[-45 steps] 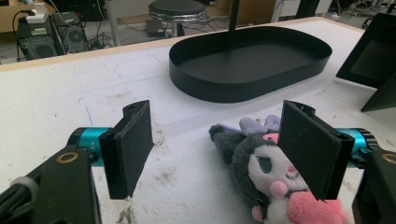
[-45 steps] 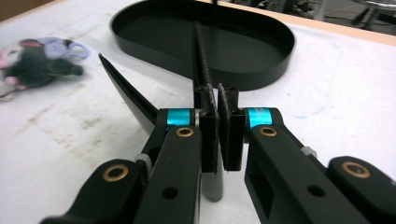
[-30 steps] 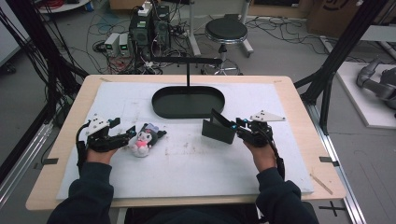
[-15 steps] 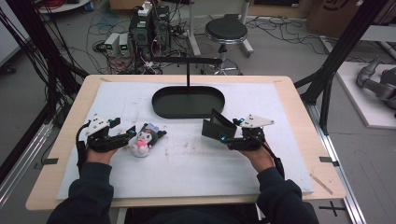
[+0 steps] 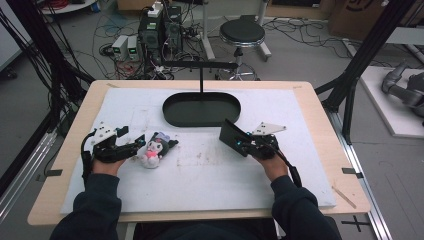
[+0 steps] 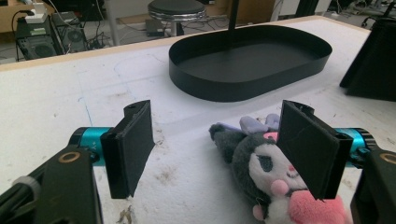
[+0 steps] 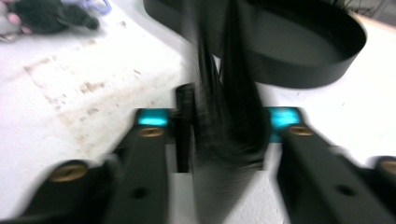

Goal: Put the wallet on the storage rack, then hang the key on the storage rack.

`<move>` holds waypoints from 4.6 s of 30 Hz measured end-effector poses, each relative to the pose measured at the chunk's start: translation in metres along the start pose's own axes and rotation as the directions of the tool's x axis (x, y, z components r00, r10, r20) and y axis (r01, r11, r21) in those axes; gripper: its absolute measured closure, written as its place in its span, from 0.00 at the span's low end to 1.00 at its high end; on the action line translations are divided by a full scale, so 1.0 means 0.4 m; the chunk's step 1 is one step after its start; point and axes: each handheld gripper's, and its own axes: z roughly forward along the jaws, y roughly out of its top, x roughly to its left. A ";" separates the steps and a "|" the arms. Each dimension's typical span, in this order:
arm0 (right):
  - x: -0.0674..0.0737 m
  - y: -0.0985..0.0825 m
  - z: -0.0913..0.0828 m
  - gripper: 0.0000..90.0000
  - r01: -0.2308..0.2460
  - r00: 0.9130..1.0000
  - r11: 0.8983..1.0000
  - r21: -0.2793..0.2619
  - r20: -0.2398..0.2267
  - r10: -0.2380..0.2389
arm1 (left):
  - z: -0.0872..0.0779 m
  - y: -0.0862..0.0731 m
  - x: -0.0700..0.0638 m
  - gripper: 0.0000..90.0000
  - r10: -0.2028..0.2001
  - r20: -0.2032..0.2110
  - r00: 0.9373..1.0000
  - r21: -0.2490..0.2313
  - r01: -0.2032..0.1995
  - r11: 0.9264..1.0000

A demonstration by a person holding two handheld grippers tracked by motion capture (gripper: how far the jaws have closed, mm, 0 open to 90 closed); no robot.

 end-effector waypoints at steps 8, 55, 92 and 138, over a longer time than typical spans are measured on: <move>0.016 0.032 -0.022 0.86 0.062 0.997 0.997 -0.054 0.052 -0.060 | 0.001 0.000 -0.001 0.30 -0.002 -0.001 1.000 -0.001 0.002 1.000; -0.067 0.212 0.332 0.85 0.157 0.950 0.987 0.040 0.266 -0.162 | -0.002 0.001 0.005 0.30 -0.017 0.016 1.000 -0.018 0.017 1.000; -0.069 0.220 0.252 0.44 0.038 0.992 0.999 -0.008 0.118 -0.037 | -0.001 0.001 0.000 0.30 -0.014 0.031 0.999 -0.015 0.014 1.000; -0.128 -0.029 -0.139 0.26 -0.015 0.979 0.999 -0.034 0.204 0.021 | 0.000 0.010 -0.012 0.25 -0.046 0.026 0.999 -0.038 0.047 0.998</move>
